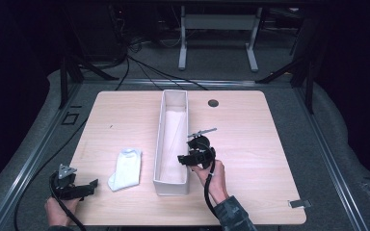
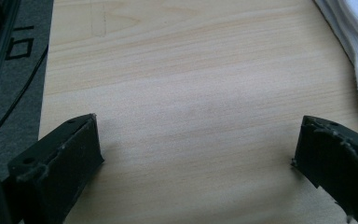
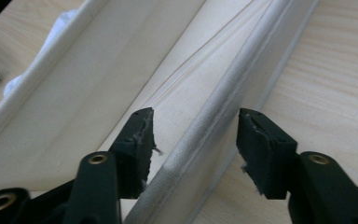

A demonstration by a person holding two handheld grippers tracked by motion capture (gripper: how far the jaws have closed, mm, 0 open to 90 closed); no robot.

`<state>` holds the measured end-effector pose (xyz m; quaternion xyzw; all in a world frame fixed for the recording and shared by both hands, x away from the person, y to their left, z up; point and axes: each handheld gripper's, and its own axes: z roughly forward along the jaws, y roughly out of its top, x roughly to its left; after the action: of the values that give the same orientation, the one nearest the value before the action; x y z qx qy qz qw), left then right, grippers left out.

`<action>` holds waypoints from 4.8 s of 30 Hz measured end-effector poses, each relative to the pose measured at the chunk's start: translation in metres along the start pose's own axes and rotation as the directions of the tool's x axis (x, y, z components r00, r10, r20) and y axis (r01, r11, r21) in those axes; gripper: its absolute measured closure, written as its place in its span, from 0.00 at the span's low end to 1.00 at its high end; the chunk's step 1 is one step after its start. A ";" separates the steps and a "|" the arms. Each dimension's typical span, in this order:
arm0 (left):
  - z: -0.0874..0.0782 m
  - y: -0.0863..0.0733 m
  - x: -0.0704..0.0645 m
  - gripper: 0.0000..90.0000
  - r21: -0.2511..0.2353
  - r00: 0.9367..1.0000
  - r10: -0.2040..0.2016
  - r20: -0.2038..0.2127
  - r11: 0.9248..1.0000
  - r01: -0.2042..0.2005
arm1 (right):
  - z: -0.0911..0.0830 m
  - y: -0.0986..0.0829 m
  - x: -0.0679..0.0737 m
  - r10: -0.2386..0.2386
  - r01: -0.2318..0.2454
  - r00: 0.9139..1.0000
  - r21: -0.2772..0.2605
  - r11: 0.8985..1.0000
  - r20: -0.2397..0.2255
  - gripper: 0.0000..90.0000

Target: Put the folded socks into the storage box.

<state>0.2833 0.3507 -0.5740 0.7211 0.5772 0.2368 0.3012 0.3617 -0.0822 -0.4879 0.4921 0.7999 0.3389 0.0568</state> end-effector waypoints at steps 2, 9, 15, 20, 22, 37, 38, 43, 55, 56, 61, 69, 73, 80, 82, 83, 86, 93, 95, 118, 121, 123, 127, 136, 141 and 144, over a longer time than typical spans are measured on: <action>0.000 0.000 0.000 0.00 -0.001 1.000 -0.002 0.000 1.000 0.002 | -0.009 0.001 -0.004 -0.010 0.010 1.000 -0.037 0.999 0.003 0.40; -0.006 0.006 0.000 0.00 0.019 1.000 -0.025 0.003 1.000 0.025 | -0.053 -0.010 -0.036 -0.012 0.015 1.000 -0.139 0.990 0.024 0.21; -0.018 0.022 -0.012 0.00 0.019 1.000 0.010 0.017 1.000 -0.011 | -0.062 -0.043 -0.080 0.008 0.006 0.996 -0.154 0.988 0.089 0.12; -0.022 0.039 -0.024 0.00 0.037 0.998 0.041 0.037 0.998 -0.042 | -0.058 -0.078 -0.113 0.058 -0.038 0.989 -0.147 0.988 0.138 0.09; -0.023 0.045 -0.030 0.00 0.047 0.998 0.047 0.050 0.998 -0.049 | -0.056 -0.091 -0.124 0.075 -0.053 0.983 -0.136 0.989 0.165 0.09; -0.024 0.068 -0.063 0.00 0.090 0.989 0.085 0.121 0.991 -0.096 | -0.057 -0.137 -0.159 0.119 -0.070 0.964 -0.206 0.976 0.240 0.05; -0.023 0.069 -0.066 0.00 0.093 0.988 0.089 0.126 0.991 -0.101 | -0.058 -0.139 -0.160 0.118 -0.062 0.960 -0.221 0.973 0.252 0.05; -0.018 0.071 -0.075 0.01 0.111 0.985 0.096 0.142 0.987 -0.112 | -0.058 -0.141 -0.160 0.106 -0.038 0.955 -0.241 0.970 0.276 0.06; 0.001 0.086 -0.099 0.00 0.219 0.981 0.083 0.178 0.968 -0.121 | -0.059 -0.143 -0.156 0.074 0.002 0.952 -0.248 0.969 0.296 0.07; 0.001 0.086 -0.099 0.00 0.219 0.981 0.083 0.178 0.968 -0.121 | -0.059 -0.143 -0.156 0.074 0.002 0.952 -0.248 0.969 0.296 0.07; 0.019 0.092 -0.105 0.01 0.283 0.981 0.061 0.185 0.952 -0.112 | -0.059 -0.143 -0.155 0.062 0.014 0.952 -0.244 0.970 0.301 0.08; 0.046 0.100 -0.111 0.10 0.353 0.981 0.059 0.183 0.928 -0.121 | -0.059 -0.144 -0.155 0.068 0.010 0.951 -0.248 0.969 0.300 0.09; 0.048 0.100 -0.111 0.19 0.356 0.983 0.067 0.171 0.926 -0.125 | -0.059 -0.143 -0.155 0.067 0.010 0.952 -0.249 0.968 0.298 0.09; 0.047 0.101 -0.112 0.38 0.355 0.980 0.092 0.178 0.923 -0.151 | -0.059 -0.143 -0.155 0.063 0.013 0.952 -0.247 0.969 0.298 0.10; 0.046 0.101 -0.114 0.45 0.352 0.977 0.090 0.193 0.923 -0.155 | -0.059 -0.143 -0.156 0.064 0.011 0.953 -0.247 0.969 0.296 0.10; 0.045 0.101 -0.115 0.51 0.351 0.976 0.090 0.199 0.923 -0.156 | -0.059 -0.143 -0.156 0.064 0.012 0.953 -0.246 0.969 0.296 0.10; 0.045 0.102 -0.116 0.61 0.358 0.975 0.067 0.212 0.923 -0.141 | -0.058 -0.143 -0.156 0.065 0.010 0.953 -0.245 0.969 0.296 0.11; 0.044 0.103 -0.118 0.76 0.360 0.973 0.062 0.224 0.922 -0.141 | -0.058 -0.143 -0.156 0.062 0.012 0.953 -0.240 0.971 0.296 0.10; 0.044 0.103 -0.118 0.77 0.356 0.972 0.060 0.229 0.924 -0.141 | -0.058 -0.143 -0.156 0.062 0.012 0.953 -0.240 0.971 0.297 0.10; 0.019 0.149 -0.114 0.79 0.323 0.967 0.014 0.253 0.941 -0.098 | -0.057 -0.143 -0.157 0.070 0.005 0.950 -0.239 0.971 0.304 0.08; 0.013 0.167 -0.116 0.79 0.321 0.969 0.020 0.247 0.942 -0.101 | -0.057 -0.143 -0.157 0.072 0.002 0.950 -0.238 0.971 0.304 0.08; 0.011 0.174 -0.117 0.79 0.321 0.970 0.024 0.242 0.942 -0.103 | -0.057 -0.143 -0.157 0.071 0.003 0.951 -0.239 0.971 0.302 0.08; 0.005 0.187 -0.119 0.79 0.317 0.968 0.011 0.250 0.944 -0.093 | -0.057 -0.143 -0.157 0.077 -0.001 0.951 -0.246 0.969 0.299 0.08; -0.002 0.205 -0.125 0.79 0.295 0.968 0.000 0.252 0.953 -0.077 | -0.058 -0.143 -0.157 0.077 -0.002 0.952 -0.245 0.969 0.296 0.08; -0.007 0.216 -0.128 0.79 0.275 0.968 -0.007 0.250 0.959 -0.064 | -0.057 -0.143 -0.157 0.075 0.000 0.952 -0.246 0.969 0.297 0.09; -0.010 0.226 -0.133 0.79 0.260 0.965 -0.003 0.261 0.963 -0.067 | -0.057 -0.143 -0.157 0.076 -0.002 0.952 -0.244 0.970 0.296 0.09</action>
<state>0.4027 0.1879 -0.4062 0.7892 0.5476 0.0657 0.2702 0.3109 -0.2802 -0.5681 0.5435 0.7247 0.3548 0.2314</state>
